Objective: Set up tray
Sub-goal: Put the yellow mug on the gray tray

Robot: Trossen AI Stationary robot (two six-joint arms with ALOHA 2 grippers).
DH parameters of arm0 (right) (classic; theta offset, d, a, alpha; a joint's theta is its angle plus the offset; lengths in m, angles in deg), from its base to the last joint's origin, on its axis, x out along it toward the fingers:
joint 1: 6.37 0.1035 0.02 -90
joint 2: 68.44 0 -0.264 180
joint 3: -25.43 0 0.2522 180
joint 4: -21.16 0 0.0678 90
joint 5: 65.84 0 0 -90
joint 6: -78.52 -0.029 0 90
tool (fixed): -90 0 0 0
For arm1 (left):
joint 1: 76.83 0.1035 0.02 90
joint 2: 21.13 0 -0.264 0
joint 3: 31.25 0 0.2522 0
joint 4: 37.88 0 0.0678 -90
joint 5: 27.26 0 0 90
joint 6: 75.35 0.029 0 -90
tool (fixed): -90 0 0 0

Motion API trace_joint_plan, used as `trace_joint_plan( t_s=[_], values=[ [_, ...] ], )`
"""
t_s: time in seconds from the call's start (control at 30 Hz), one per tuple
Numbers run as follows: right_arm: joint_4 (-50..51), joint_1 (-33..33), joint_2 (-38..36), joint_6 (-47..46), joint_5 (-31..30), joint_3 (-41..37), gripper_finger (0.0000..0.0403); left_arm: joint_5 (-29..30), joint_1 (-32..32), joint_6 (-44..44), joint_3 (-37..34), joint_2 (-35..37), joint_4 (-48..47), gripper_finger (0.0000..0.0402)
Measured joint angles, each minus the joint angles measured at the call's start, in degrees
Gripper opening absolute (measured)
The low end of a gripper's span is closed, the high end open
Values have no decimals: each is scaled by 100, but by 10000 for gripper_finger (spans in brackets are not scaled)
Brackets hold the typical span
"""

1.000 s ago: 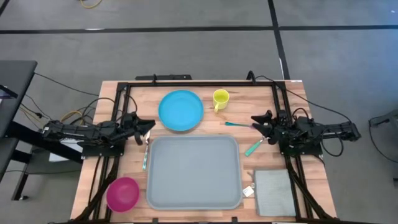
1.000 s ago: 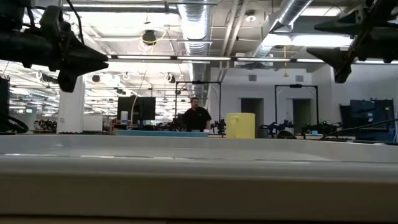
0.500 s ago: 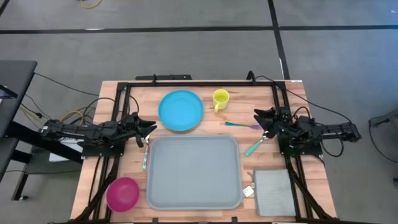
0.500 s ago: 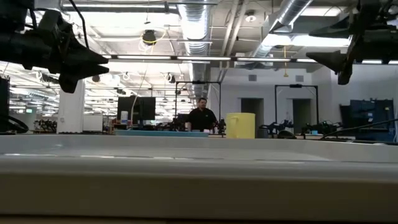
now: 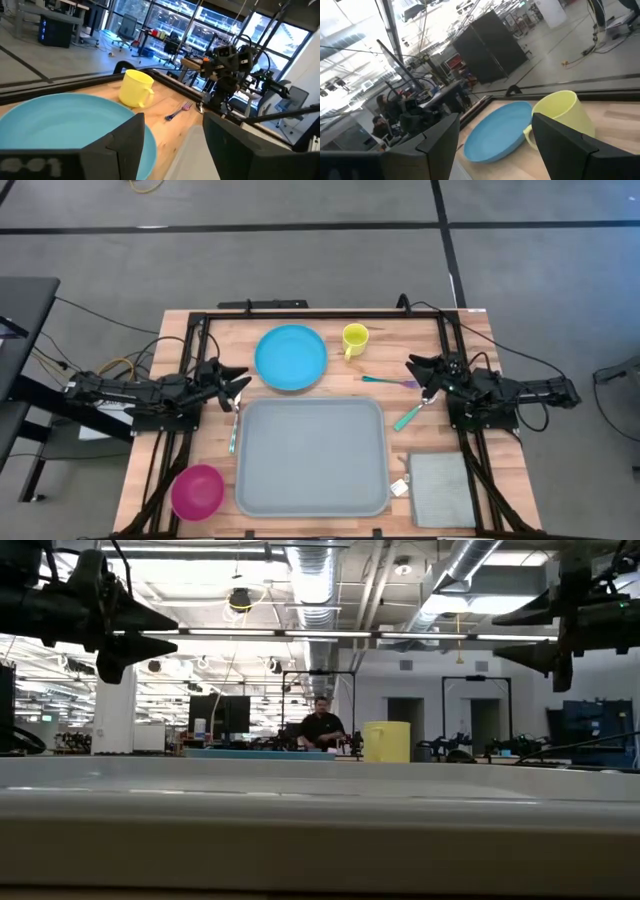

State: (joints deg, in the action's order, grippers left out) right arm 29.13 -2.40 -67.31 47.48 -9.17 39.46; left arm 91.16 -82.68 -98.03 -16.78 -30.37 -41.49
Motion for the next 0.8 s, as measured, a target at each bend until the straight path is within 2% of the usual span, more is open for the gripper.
trace_joint_plan(
  t_s=[0.2, 0.4, 0.63, 0.8],
  values=[
    [-47, 0, -1, 3, -455, 0, 242, -86, 0, 255, 0, -6, -50, 192],
    [-56, 13, -1, 386, -249, 0, 242, -166, 0, 256, 0, -6, -48, 192],
    [-120, 11, 0, 37, -232, 0, 242, -346, -2, 256, 0, -4, -39, 192],
    [-583, 4, -2, -46, -260, 0, 242, -402, -2, 271, 0, -4, -35, 192]
  ],
)
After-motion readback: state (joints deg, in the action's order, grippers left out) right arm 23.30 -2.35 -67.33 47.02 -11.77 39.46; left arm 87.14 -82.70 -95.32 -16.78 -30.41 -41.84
